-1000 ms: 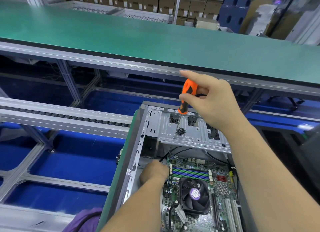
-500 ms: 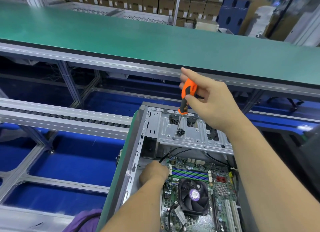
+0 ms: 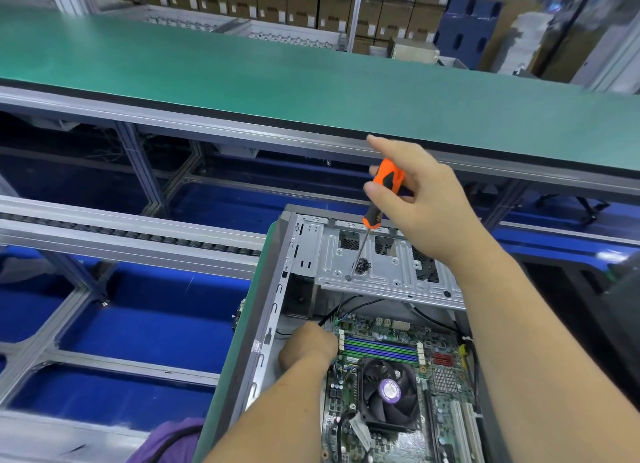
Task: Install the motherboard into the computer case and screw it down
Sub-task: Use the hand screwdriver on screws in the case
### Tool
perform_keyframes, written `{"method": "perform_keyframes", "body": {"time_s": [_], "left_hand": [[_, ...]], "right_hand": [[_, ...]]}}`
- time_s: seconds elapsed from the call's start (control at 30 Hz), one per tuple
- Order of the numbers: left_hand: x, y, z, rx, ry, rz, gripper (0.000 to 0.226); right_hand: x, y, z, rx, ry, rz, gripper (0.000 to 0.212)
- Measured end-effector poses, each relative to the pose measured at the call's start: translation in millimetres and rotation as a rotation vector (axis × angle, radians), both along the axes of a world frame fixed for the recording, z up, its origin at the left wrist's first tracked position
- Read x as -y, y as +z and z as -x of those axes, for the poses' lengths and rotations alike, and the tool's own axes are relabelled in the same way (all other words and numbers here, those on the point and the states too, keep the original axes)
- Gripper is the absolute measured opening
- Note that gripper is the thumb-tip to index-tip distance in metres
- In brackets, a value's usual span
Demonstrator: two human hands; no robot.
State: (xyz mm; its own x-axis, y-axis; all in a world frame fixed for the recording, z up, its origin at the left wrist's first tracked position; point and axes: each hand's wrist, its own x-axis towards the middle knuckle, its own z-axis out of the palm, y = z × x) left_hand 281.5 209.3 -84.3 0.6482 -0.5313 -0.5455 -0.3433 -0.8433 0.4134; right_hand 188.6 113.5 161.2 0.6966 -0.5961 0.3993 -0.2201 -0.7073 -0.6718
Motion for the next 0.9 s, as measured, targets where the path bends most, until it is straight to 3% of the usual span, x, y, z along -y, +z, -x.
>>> {"method": "perform_keyframes", "body": {"time_s": [0.07, 0.2, 0.37, 0.5, 0.67, 0.8, 0.9], "left_hand": [[0, -1, 0, 0.003, 0.001, 0.006, 0.033], [0, 0, 0, -0.007, 0.006, 0.005, 0.035], [0, -1, 0, -0.007, 0.007, 0.008, 0.034], [0, -1, 0, -0.012, 0.006, 0.005, 0.035], [0, 1, 0, -0.028, 0.009, -0.008, 0.029], [1, 1, 0, -0.028, 0.01, -0.009, 0.027], [1, 1, 0, -0.023, 0.005, -0.01, 0.028]], "right_hand": [[-1, 2, 2, 0.002, 0.068, -0.09, 0.062], [2, 6, -4, -0.093, -0.11, 0.198, 0.057], [-4, 1, -1, -0.041, 0.068, -0.094, 0.068], [0, 5, -4, -0.124, -0.145, 0.232, 0.059], [-6, 0, -8, -0.125, 0.051, 0.018, 0.071], [-3, -1, -11, -0.11, -0.184, 0.309, 0.055], [-6, -6, -9, -0.08, -0.173, 0.268, 0.056]]}}
